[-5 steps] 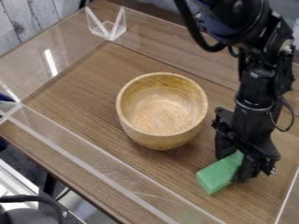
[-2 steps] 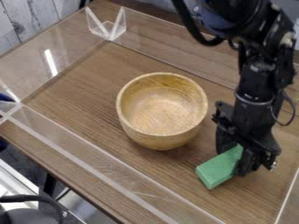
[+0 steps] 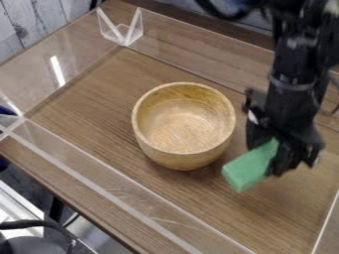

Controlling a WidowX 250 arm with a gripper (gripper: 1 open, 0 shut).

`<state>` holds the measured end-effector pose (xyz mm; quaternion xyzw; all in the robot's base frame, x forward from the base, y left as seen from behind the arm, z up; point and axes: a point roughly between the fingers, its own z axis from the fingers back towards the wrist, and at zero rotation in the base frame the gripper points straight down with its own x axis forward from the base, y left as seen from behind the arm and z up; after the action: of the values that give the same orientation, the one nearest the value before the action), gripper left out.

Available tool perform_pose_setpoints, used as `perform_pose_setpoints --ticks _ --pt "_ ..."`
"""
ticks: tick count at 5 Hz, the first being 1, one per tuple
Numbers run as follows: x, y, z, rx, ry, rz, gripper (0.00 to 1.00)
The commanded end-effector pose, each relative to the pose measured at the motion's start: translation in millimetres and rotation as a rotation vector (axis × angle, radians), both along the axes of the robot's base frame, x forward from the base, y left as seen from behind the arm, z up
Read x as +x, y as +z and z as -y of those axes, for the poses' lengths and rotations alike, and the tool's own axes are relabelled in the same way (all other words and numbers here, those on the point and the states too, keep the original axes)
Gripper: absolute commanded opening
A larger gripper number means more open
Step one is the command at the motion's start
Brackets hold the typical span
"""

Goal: Put the green block in the brown bowl

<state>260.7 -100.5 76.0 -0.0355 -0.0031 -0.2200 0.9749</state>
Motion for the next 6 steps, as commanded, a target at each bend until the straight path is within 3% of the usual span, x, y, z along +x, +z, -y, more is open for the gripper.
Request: perform_pose_setpoints --ticks 1,2,6 --pt "16.8 42.9 -14 -0.005 0.045 0.102 0.0" --pt "26.9 64.3 -35 0.012 0.098 0.137 0.0" --pt "42.0 44.6 -29 0.001 0.089 0.123 0.0"
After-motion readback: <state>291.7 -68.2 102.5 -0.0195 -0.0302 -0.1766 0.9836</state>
